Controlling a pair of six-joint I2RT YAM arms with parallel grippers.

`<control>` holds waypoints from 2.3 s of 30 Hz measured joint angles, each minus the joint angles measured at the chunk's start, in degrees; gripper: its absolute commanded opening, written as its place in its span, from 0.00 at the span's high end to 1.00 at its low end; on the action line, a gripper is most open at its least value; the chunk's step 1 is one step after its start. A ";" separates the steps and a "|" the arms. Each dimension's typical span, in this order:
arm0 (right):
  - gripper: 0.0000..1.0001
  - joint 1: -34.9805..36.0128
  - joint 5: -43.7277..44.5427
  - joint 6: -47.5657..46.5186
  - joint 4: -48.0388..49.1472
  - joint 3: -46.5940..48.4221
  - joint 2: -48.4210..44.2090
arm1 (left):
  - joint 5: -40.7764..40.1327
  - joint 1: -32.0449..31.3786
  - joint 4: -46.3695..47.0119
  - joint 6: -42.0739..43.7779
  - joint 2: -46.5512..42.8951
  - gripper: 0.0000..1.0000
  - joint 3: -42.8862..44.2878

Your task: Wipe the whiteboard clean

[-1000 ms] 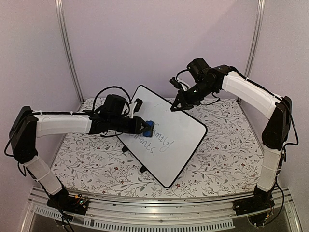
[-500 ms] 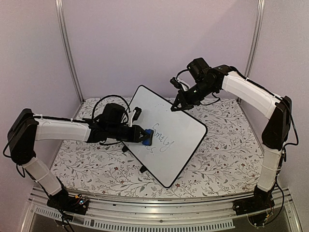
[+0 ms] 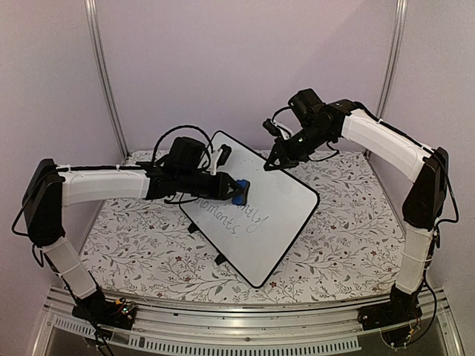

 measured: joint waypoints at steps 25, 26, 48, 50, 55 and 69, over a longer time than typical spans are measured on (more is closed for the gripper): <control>1.00 0.04 0.13 0.00 0.11 0.00 0.00 | -4.15 1.25 9.84 -3.89 -6.86 1.00 -20.83; 1.00 0.04 0.11 0.00 0.13 0.00 0.00 | -4.20 1.84 9.62 -4.00 -6.93 1.00 -21.18; 1.00 0.02 0.55 0.04 -0.35 0.42 0.00 | -5.68 2.58 -0.57 -1.27 -4.44 1.00 -14.01; 1.00 0.00 0.66 0.02 -0.35 0.48 0.00 | -5.81 2.49 -1.44 -1.03 -4.11 1.00 -12.87; 1.00 0.00 0.83 0.02 -0.37 0.52 0.00 | -5.90 2.27 -3.82 -0.15 -3.06 1.00 -9.18; 1.00 0.00 0.85 0.02 -0.37 0.52 0.00 | -5.64 1.66 -6.49 2.62 0.48 1.00 2.86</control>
